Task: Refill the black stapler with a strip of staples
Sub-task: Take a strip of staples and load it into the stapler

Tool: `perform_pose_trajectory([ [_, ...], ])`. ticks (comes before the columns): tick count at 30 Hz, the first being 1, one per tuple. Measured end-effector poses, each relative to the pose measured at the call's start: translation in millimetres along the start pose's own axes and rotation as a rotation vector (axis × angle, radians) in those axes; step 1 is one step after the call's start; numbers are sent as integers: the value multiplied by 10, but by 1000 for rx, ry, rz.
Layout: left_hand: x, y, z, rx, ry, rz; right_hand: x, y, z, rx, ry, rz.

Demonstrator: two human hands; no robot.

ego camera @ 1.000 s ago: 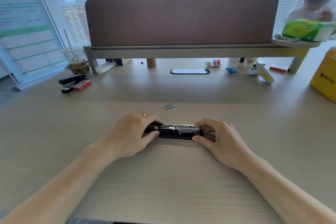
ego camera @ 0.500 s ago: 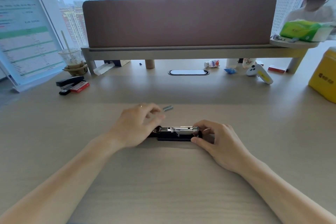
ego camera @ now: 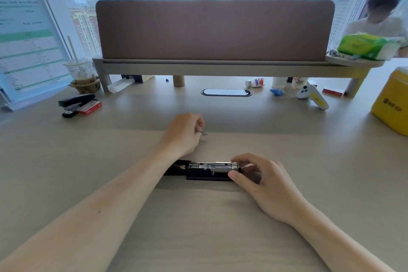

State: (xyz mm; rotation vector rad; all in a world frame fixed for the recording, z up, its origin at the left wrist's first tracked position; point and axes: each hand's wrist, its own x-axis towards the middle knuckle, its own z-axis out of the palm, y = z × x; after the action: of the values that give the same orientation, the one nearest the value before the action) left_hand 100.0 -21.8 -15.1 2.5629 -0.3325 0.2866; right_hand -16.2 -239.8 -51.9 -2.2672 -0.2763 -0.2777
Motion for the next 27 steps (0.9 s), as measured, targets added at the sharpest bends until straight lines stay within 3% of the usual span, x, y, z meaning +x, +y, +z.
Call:
perform_pose_trajectory([
  [5,-357,126,-266,-222,36,147,42,-11,-10,173,83,65],
  [10,-590,146,-213,-236,69,367,329,-151,9,390,87,151],
  [18,-587,156,-70,-252,94,431,494,-132,26,300,-28,91],
  [27,-583,156,-47,-250,137,439,475,-93,129,388,52,10],
])
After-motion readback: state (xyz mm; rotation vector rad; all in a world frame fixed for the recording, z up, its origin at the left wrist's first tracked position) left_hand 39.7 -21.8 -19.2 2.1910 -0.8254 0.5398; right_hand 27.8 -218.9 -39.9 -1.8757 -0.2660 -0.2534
